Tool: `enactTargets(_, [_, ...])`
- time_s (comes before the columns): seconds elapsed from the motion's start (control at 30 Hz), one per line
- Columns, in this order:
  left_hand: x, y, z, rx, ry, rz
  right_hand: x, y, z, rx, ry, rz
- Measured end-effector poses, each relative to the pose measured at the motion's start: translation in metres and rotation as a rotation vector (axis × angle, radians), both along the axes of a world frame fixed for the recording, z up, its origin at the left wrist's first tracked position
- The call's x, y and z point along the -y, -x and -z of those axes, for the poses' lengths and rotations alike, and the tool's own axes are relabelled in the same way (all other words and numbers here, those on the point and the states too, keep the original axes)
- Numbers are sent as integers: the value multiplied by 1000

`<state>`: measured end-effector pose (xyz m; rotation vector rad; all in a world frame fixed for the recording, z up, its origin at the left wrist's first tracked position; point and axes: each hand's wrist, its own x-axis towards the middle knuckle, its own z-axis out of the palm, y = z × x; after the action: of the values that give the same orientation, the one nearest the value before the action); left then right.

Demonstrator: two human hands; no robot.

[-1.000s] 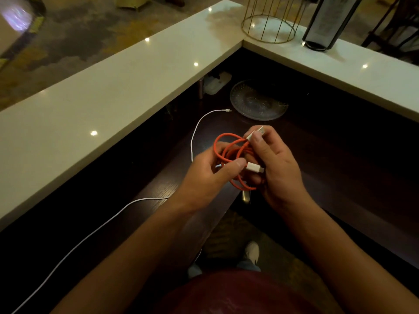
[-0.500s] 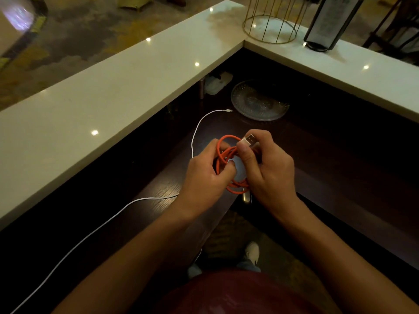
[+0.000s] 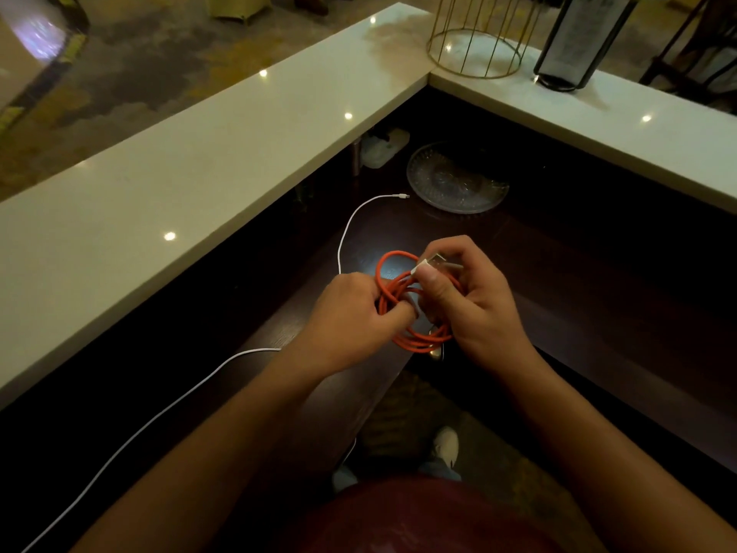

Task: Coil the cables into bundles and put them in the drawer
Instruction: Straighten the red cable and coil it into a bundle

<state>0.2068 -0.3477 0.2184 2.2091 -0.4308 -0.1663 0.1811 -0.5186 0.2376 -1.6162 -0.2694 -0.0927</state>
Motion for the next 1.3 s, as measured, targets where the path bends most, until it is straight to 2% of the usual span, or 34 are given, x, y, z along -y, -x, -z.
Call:
enactTargets(0.07, [2, 4, 1, 115, -39, -29, 0, -1, -1, -78, -51, -37])
enactTargets(0.23, [-7, -1, 2, 160, 69, 86, 7, -7, 0, -263, -307, -161])
enactTargets(0.3, [-15, 0, -1, 87, 187, 181, 11, -9, -4, -316, -373, -163])
enactTargets(0.4, [-22, 4, -3, -146, 390, 255, 11, -11, -10, -370, -410, -150])
enactTargets(0.47, [-23, 5, -4, -221, 444, 269, 7, -12, -12, -400, -412, -111])
enactTargets(0.53, [-23, 5, -5, -174, 414, 247, 5, -13, -12, -395, -391, -57])
enactTargets(0.67, [-27, 4, -6, 84, 246, 149, 11, -17, -12, -400, -327, 10])
enactTargets(0.77, [-31, 5, -10, 236, 124, 139, 16, -21, -12, -477, -425, 0])
enactTargets(0.9, [-47, 0, -16, 347, -15, 148, 20, -24, -8, -506, -444, -22])
enactTargets(1.0, [-59, -2, -21, 361, -32, 145, 19, -24, -8, -496, -410, -68])
enactTargets(1.1, [-65, 0, -24, 225, 30, 153, 19, -26, -10, -412, -336, -96])
enactTargets(1.17, [-64, 1, -27, 16, 112, 204, 20, -27, -11, -334, -290, -109])
enactTargets(1.3, [-47, 4, -22, -332, 429, 188, 13, -24, -9, -264, -254, -128])
